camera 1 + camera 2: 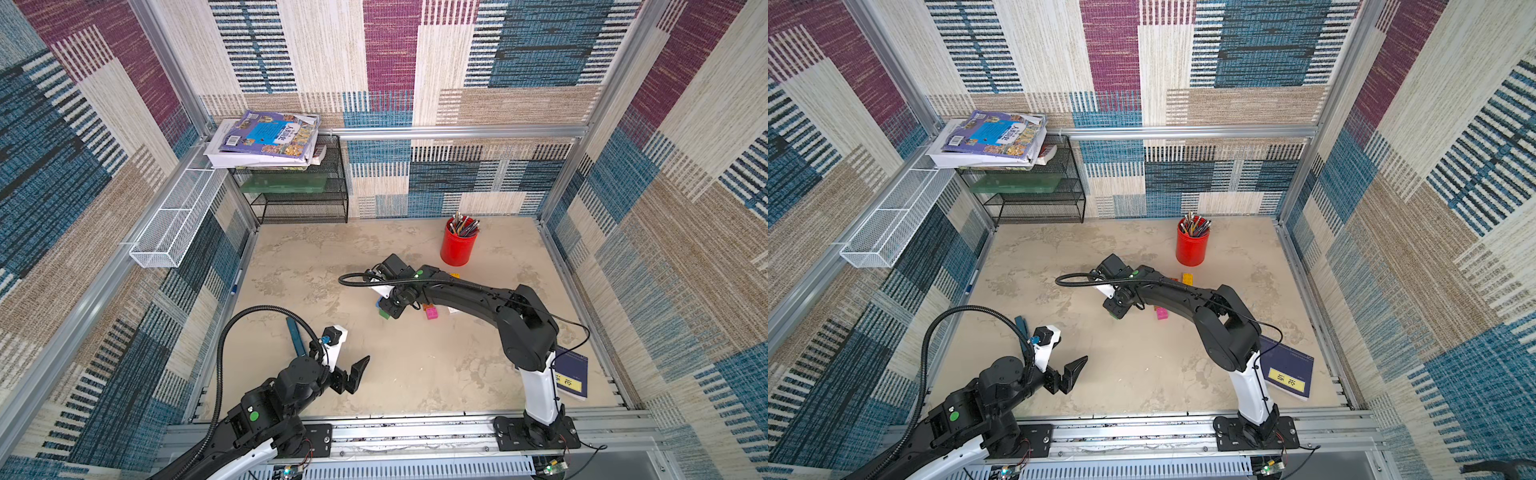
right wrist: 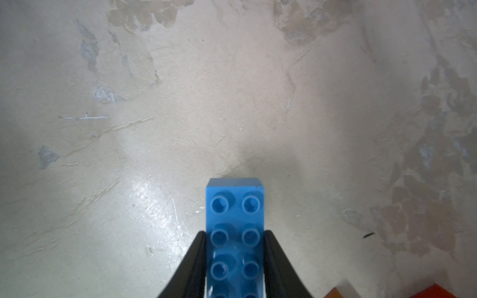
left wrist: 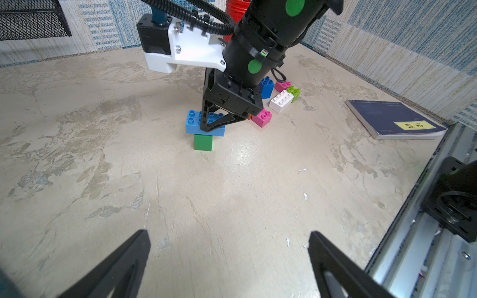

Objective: Assemble the letter f with lego
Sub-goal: Assemble the lego brick with the lego brick.

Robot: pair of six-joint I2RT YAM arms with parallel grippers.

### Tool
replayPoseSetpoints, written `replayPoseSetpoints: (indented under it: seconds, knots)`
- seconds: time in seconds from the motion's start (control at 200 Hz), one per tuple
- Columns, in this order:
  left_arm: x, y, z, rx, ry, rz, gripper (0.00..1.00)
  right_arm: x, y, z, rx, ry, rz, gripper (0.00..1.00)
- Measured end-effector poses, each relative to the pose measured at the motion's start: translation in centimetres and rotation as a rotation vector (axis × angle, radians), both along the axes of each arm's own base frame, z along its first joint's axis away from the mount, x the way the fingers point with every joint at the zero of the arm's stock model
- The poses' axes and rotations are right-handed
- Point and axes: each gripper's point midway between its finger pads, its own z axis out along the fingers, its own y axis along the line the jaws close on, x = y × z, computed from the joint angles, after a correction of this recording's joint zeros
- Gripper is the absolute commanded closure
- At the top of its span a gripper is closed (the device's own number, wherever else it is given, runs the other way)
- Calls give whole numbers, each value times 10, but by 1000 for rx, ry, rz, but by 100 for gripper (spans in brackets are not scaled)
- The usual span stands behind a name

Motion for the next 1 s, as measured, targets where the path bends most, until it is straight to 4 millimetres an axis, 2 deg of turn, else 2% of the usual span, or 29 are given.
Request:
replayPoseSetpoints:
  seconds: [0.786,1.002]
  knots:
    - [1,1,0,2,-3,9,1,11,6,-10,30,15,0,71]
    - [2,2,0,4,-5,17,1,13,4,-6,48,19,-2,64]
